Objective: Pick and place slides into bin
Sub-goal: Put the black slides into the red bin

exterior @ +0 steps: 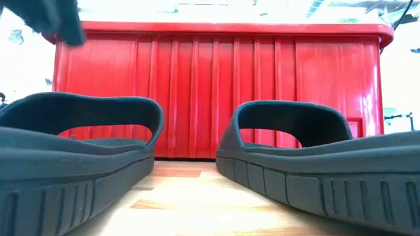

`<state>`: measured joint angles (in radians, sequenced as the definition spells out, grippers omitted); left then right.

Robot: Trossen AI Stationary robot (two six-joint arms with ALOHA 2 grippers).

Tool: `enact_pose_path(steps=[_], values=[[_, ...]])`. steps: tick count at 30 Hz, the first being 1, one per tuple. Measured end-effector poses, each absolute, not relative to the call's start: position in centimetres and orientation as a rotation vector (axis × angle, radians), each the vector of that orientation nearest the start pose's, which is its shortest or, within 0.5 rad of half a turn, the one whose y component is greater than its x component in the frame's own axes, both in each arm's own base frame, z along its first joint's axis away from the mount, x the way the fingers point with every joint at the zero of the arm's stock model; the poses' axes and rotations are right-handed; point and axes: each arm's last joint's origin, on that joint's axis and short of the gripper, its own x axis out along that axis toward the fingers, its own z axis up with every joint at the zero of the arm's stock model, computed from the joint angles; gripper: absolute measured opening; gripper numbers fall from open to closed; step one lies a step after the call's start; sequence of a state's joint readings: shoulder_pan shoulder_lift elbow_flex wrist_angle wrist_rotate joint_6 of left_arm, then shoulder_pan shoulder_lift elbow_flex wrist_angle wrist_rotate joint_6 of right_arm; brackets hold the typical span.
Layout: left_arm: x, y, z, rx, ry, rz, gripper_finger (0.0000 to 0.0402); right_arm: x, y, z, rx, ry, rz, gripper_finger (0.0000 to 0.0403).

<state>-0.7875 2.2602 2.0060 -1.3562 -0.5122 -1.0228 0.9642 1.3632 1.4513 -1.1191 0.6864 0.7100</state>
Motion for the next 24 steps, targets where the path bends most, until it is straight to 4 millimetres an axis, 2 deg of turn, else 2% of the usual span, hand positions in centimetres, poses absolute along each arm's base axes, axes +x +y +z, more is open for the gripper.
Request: enact_pose_path(steps=[6,17,24], values=[[31.9,-30.0,19.0,0.120,1.221,0.480,0.0173,15.7,19.7,36.6,-0.065,0.727,-0.008,0.0240],[31.9,-29.7,19.2,0.136,1.203,0.510,0.0121,15.4,19.8,36.6,-0.045,0.723,-0.011,0.0240],[32.0,-29.7,19.2,0.191,1.198,0.488,0.0121,15.4,19.8,36.6,-0.054,0.710,-0.023,0.0240]])
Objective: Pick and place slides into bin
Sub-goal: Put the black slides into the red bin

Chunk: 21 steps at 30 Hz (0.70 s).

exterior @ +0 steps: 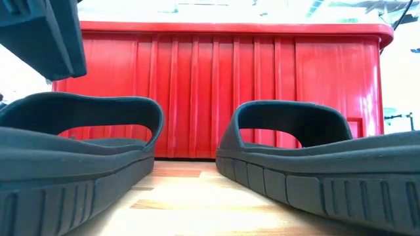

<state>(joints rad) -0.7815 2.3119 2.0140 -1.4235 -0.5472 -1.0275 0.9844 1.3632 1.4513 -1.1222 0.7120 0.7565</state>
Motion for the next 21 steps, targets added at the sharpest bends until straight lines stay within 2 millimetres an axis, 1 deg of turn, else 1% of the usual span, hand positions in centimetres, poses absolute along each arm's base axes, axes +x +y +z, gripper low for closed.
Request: enact_pose_path(steps=[5,15,21], values=[[32.4,-29.3,19.3,0.217,1.167,0.503,0.0134,15.4,19.8,36.6,-0.056,0.710,-0.022,0.0240],[33.6,-28.3,19.2,0.218,1.166,0.492,0.0172,15.4,19.8,36.6,-0.058,0.710,-0.021,0.0240],[34.2,-28.7,17.7,0.208,1.223,0.447,0.0188,15.4,19.8,36.6,-0.057,0.710,-0.019,0.0240]])
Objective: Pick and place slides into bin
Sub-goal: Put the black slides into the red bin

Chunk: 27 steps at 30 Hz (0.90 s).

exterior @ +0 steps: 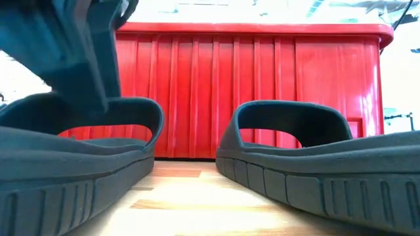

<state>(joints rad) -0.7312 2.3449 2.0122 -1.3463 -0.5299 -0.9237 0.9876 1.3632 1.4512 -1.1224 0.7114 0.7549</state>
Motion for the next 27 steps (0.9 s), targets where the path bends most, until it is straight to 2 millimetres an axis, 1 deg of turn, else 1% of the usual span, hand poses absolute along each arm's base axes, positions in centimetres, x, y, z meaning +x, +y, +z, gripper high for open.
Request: enact_pose_path(steps=[3,8,13,19,27], values=[[34.2,-28.7,17.5,0.214,1.229,0.447,0.0193,15.3,19.9,36.6,-0.058,0.712,-0.016,0.0240],[33.7,-28.1,17.5,0.231,1.266,0.513,0.0195,15.2,19.9,36.6,-0.058,0.713,-0.013,0.0240],[33.5,-27.8,17.5,0.265,1.286,0.539,0.0195,15.2,19.9,36.6,-0.057,0.713,-0.013,0.0240],[33.7,-27.5,17.6,0.284,1.240,0.564,0.0195,15.2,19.9,36.6,-0.057,0.713,-0.013,0.0240],[34.5,-26.6,17.4,0.273,1.247,0.590,0.0195,15.2,19.9,36.6,-0.058,0.713,-0.014,0.0240]])
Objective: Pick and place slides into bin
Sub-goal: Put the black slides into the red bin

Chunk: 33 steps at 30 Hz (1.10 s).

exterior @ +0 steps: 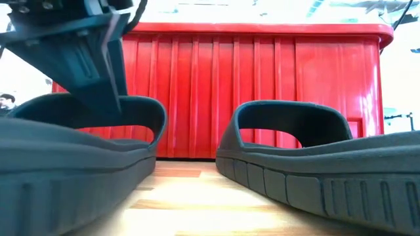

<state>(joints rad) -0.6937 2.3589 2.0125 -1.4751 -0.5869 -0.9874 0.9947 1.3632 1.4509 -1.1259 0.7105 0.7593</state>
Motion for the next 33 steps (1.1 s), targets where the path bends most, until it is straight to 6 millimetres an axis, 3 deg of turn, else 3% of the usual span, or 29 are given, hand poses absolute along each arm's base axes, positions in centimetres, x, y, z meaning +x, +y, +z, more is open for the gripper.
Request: enact_pose_path(steps=[7,15,21,33], values=[[35.0,-25.8,17.4,0.260,1.250,0.610,0.0165,15.2,19.9,36.6,-0.058,0.713,-0.014,0.0240],[35.2,-25.5,17.4,0.239,1.266,0.617,0.0015,15.1,19.9,36.5,-0.067,0.719,-0.016,0.0240],[35.0,-25.7,18.1,0.229,1.275,0.630,0.0005,15.1,19.8,36.5,-0.074,0.724,-0.018,0.0240],[35.2,-27.5,23.1,0.246,1.182,0.494,0.0002,15.1,19.7,36.4,-0.084,0.731,-0.022,0.0240]])
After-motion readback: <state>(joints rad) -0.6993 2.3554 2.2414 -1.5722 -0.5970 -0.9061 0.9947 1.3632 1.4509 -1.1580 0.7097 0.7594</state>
